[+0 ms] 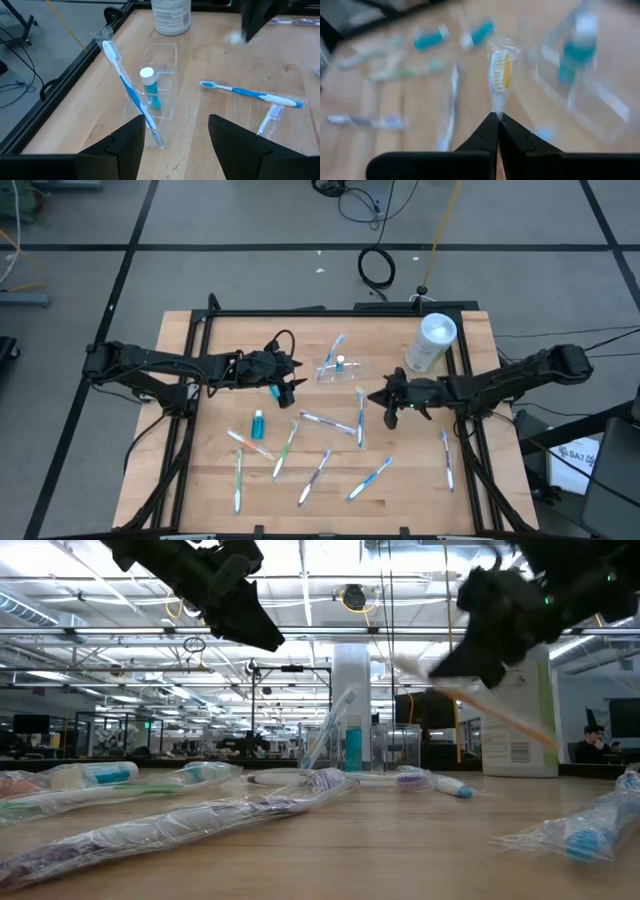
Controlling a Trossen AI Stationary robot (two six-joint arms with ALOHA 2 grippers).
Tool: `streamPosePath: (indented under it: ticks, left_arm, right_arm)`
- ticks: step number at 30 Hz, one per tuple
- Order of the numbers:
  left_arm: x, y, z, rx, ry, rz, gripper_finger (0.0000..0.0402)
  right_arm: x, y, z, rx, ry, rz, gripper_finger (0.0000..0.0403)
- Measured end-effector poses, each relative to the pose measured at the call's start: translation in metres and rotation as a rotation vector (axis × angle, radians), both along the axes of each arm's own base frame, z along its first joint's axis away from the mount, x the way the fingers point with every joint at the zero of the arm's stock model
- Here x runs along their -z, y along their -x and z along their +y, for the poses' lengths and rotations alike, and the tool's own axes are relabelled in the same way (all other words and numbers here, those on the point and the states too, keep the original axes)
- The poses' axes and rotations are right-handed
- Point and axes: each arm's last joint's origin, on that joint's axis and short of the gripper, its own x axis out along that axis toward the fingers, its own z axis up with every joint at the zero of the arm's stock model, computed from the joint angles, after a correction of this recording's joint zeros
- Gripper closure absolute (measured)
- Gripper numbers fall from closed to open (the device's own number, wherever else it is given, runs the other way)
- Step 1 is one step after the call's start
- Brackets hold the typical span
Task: Pick & Place toothbrushing station
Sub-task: Put the top orange toothbrush into the transparent organizer
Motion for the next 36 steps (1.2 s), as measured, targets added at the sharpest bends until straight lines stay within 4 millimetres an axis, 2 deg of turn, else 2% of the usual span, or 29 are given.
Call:
streamPosePath:
  ticks: [7, 13, 18, 21, 27, 32, 36]
  left_arm:
    - [-0.001, 0.000, 0.000, 0.003, -0.006, -0.006, 0.0176]
    - [-0.002, -0.001, 0.000, 0.003, -0.007, -0.028, 0.0176]
    - [-0.002, -0.001, 0.000, 0.004, -0.009, -0.027, 0.0176]
    - [-0.002, -0.001, 0.000, 0.008, -0.015, -0.024, 0.0176]
    - [-0.002, -0.001, 0.000, 0.008, -0.015, -0.023, 0.0176]
    - [-0.002, -0.001, 0.000, 0.008, -0.015, -0.021, 0.0176]
    - [-0.002, -0.001, 0.000, 0.015, -0.026, -0.016, 0.0176]
  right_arm:
    - [-0.033, -0.015, 0.009, -0.070, 0.272, -0.368, 0.0402]
    - [-0.040, -0.027, -0.003, 0.146, 0.470, -0.506, 0.0402]
    - [-0.032, -0.038, -0.022, 0.253, 0.589, -0.553, 0.0402]
    - [-0.023, -0.042, -0.040, 0.322, 0.619, -0.524, 0.0402]
    - [0.000, -0.046, -0.077, 0.451, 0.507, -0.463, 0.0402]
    - [0.013, -0.047, -0.090, 0.493, 0.388, -0.466, 0.0403]
    - [0.022, -0.049, -0.092, 0.480, 0.382, -0.433, 0.0403]
